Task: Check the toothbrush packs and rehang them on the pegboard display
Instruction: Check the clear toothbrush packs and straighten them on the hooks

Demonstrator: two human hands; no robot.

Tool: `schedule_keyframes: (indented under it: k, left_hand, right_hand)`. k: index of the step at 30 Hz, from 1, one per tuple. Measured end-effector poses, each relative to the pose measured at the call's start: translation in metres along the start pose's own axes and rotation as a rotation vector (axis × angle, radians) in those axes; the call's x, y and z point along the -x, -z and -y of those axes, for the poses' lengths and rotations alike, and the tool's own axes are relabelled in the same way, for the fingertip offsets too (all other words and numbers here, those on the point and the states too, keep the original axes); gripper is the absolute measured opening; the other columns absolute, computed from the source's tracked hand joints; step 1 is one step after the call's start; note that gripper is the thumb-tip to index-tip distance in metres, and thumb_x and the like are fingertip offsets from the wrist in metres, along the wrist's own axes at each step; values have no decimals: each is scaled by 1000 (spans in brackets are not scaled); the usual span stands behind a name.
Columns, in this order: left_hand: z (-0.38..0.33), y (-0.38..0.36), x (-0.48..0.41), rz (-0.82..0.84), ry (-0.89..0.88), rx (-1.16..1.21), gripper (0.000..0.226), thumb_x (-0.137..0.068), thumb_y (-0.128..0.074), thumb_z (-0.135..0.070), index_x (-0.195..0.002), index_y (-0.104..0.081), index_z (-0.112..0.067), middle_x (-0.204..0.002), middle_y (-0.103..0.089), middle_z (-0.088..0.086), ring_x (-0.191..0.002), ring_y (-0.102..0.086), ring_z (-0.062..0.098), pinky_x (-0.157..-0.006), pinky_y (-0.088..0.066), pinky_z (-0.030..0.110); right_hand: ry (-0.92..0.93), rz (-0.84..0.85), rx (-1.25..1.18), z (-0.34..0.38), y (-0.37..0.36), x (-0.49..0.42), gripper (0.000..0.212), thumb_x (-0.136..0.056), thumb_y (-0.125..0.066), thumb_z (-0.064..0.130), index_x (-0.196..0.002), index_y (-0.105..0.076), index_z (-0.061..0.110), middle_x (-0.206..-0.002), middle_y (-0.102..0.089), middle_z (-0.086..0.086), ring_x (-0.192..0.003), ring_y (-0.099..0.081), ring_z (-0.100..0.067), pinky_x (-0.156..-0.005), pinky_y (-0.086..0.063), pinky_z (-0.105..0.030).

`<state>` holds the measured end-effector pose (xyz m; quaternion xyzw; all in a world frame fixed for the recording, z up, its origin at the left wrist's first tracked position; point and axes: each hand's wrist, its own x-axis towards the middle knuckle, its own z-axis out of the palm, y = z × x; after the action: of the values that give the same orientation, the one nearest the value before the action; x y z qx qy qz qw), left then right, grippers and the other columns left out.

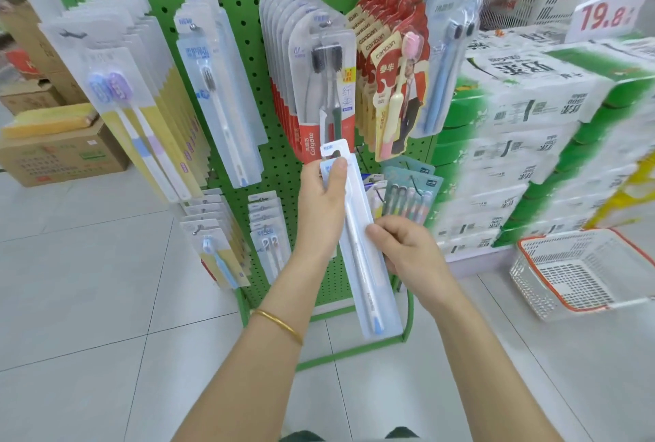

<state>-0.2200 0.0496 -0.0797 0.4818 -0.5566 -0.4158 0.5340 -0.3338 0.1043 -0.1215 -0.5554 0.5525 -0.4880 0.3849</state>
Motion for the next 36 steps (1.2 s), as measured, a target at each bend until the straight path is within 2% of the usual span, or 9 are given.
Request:
schedule_keyframes:
  k: [5, 7, 11, 16, 19, 22, 28, 32, 36]
  left_hand:
    - [18, -1, 16, 180, 8, -140, 30, -102, -34, -31, -127, -35, -13, -98, -43, -25, -78, -43, -31, -65, -32, -5]
    - [25, 1, 19, 248, 20, -184, 30, -102, -35, -29, -127, -32, -12, -98, -46, -24, -79, -46, -26, -68, -36, 1]
    - [32, 8, 24, 404, 28, -300, 46, -101, -36, -36, -141, -27, -15, -110, -51, -8, -101, -53, 8, -90, -43, 30]
    - [48, 14, 40, 628, 119, -351, 51, -93, -54, -38, -138, -35, -27, -118, -56, -11, -107, -57, 10, -95, -46, 34]
    - [48, 16, 44, 691, 163, -401, 61, -88, -64, -31, -139, -32, -29, -127, -55, -8, -113, -56, 12, -100, -45, 38]
    - [45, 18, 48, 736, 117, -519, 80, -85, -69, -29, -146, -18, -31, -138, -47, -10, -121, -50, 14, -103, -41, 34]
    - [40, 13, 59, 740, 57, -704, 107, -84, -69, -28, -146, 17, -42, -154, -26, -1, -124, -47, 20, -100, -43, 37]
    - [38, 14, 54, 798, 116, -710, 97, -87, -58, -21, -148, 16, -37, -149, -28, 2, -113, -52, 22, -92, -46, 32]
    - [39, 18, 45, 875, 247, -543, 81, -90, -52, -14, -151, -4, -36, -118, -52, 4, -92, -56, 15, -78, -49, 29]
  right_hand:
    - [35, -87, -16, -5, -6, -4, 36, -95, -55, 18, -74, -47, -10, -58, -34, 5, -54, -31, -7, -54, -26, -26]
    - [30, -112, -17, -6, -7, -6, 33, -96, -54, 15, -69, -48, -5, -55, -35, 11, -53, -32, -5, -54, -27, -24]
    - [-58, -179, -125, -11, -8, -11, 26, -96, -53, 16, -73, -59, 5, -50, -44, 17, -48, -36, 0, -52, -31, -19]
    - [-116, -322, -231, -23, -2, -17, 27, -85, -56, 34, -73, -62, 11, -69, -55, -8, -65, -48, -19, -64, -43, -37]
    - [-143, -383, -241, -29, 0, -18, 29, -88, -55, 30, -61, -58, 17, -56, -47, 0, -55, -40, -16, -55, -36, -32]
    - [-133, -450, -245, -33, 2, -19, 42, -95, -51, 17, -54, -43, 21, -48, -32, 8, -49, -26, -12, -51, -23, -27]
    - [-132, -548, -259, -33, 2, -19, 47, -96, -49, 16, -51, -35, 22, -47, -31, 3, -44, -26, -12, -50, -25, -27]
    - [-149, -486, -370, -28, 2, -14, 31, -98, -50, 17, -67, -49, 13, -49, -42, 0, -40, -35, -9, -43, -32, -24]
    - [-162, -342, -624, -28, 4, -11, 23, -98, -47, 27, -86, -59, 11, -87, -65, -15, -47, -49, -12, -43, -37, -21]
